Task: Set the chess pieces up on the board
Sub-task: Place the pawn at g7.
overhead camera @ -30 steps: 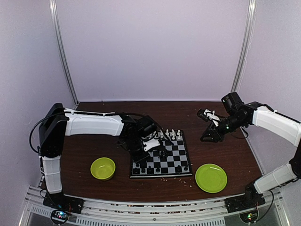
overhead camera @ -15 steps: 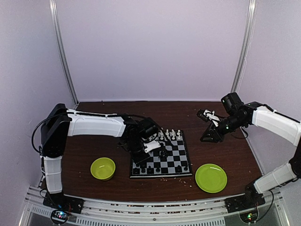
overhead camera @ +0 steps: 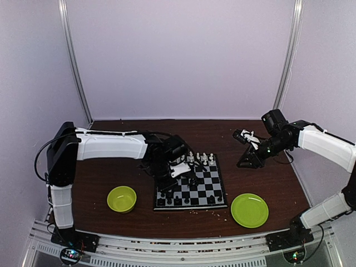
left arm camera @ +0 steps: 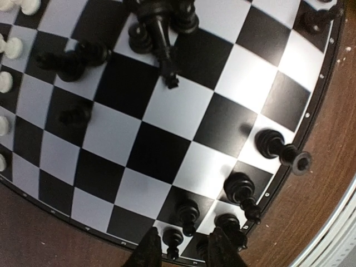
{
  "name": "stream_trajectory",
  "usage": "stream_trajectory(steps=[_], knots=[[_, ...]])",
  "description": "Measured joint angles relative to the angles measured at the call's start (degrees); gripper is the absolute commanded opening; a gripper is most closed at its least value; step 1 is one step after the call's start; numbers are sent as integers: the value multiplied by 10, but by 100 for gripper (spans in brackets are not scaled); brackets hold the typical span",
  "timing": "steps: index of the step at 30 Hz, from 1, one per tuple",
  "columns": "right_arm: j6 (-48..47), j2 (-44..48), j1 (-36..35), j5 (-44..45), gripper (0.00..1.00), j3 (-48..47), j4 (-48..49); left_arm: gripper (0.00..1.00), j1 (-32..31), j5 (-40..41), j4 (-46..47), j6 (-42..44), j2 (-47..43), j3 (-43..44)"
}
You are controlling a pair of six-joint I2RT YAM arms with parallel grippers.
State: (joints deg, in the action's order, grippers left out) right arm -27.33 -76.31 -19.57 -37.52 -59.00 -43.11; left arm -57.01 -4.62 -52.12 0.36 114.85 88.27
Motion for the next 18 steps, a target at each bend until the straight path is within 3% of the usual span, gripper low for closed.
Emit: stream_trajectory(steps=[9,18], knots=[[-4,0,0,0,30,-3,-4,34,7,43,14,-14,-26,66],[-7,0,0,0,30,-6,-7,36,34,51,46,-26,46,108]])
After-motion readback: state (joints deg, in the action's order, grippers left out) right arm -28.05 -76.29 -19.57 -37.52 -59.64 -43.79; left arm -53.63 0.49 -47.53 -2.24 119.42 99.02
